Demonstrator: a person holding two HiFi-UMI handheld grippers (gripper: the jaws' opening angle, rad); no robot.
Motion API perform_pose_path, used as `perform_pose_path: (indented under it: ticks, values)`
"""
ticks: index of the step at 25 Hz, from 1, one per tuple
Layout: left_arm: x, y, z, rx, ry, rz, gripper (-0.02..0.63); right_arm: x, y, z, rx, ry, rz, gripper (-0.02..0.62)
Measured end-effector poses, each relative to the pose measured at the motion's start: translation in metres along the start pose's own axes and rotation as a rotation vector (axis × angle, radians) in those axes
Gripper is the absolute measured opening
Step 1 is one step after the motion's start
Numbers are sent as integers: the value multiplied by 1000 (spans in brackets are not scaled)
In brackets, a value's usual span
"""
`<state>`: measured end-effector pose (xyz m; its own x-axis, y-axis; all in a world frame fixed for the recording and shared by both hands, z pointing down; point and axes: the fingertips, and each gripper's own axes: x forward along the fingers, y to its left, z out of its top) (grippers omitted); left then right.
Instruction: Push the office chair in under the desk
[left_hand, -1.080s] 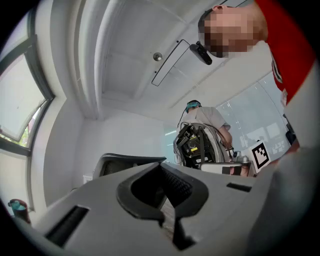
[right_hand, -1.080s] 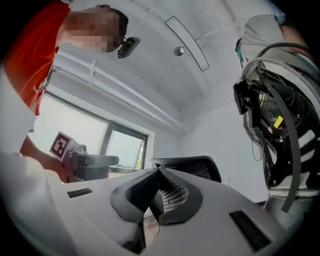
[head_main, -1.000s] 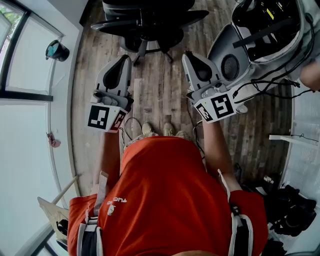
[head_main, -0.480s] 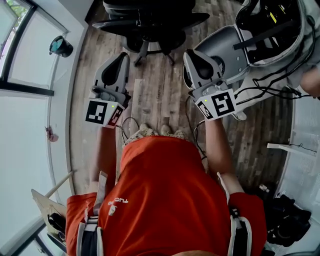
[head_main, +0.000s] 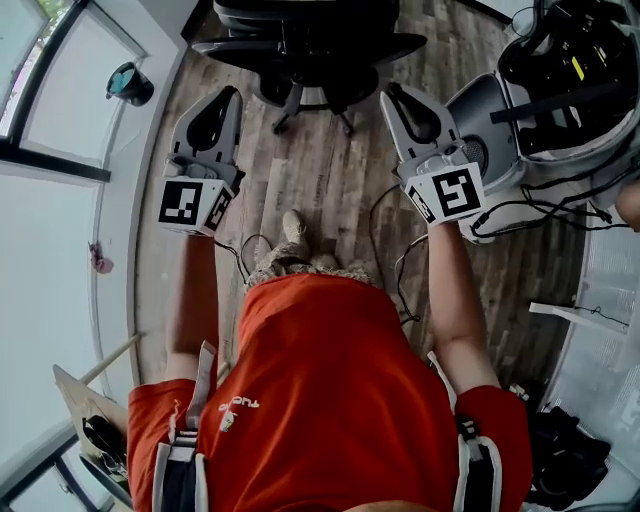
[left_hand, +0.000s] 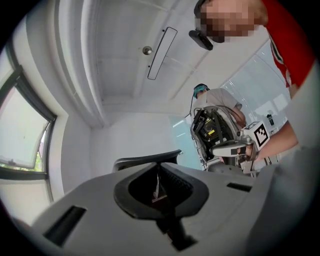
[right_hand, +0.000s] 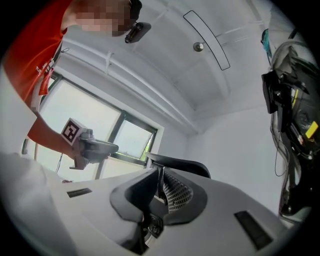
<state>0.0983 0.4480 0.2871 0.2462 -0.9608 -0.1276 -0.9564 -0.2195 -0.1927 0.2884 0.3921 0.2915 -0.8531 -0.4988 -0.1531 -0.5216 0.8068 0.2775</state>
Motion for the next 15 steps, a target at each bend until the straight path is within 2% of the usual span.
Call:
perform_pose_path:
  ticks: [2, 4, 12, 15]
  values:
    - [6, 9, -3, 31, 15, 1, 12, 4, -9, -5, -23, 18, -2, 31]
    - [12, 17, -9, 61, 32, -2, 17, 9, -17, -12, -48, 43, 2, 58]
    - [41, 52, -51, 235, 207, -62, 156, 33, -50, -62, -165, 233, 74, 169]
    - [56, 67, -64, 347, 238, -106, 200, 44, -66, -84, -208, 315, 92, 215]
